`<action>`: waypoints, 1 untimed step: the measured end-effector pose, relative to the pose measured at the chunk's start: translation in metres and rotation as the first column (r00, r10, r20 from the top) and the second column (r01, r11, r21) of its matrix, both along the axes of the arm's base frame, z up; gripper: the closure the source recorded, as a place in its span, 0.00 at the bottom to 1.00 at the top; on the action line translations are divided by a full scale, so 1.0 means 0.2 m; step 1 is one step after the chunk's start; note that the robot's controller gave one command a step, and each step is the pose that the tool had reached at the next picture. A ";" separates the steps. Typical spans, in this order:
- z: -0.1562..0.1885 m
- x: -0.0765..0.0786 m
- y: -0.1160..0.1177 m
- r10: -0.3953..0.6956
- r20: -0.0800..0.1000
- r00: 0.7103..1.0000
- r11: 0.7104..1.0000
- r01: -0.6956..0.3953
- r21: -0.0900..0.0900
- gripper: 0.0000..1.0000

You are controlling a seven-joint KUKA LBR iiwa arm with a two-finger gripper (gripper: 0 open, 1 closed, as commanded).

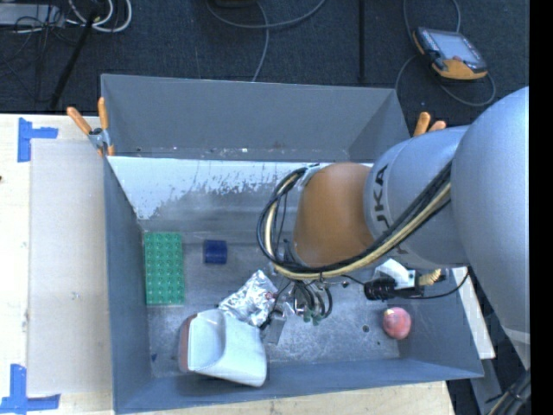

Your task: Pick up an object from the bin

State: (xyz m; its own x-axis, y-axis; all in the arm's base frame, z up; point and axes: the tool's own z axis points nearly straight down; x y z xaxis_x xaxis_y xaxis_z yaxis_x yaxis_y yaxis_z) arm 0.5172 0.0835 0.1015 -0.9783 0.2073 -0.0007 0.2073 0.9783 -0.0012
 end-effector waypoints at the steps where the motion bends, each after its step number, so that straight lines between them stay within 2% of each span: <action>1: 0.00 0.00 0.19 0.002 0.002 1.000 1.000 -0.002 0.003 0.00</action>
Offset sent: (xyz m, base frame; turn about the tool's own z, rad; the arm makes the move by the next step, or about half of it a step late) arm -0.0012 0.0363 -0.0003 0.0014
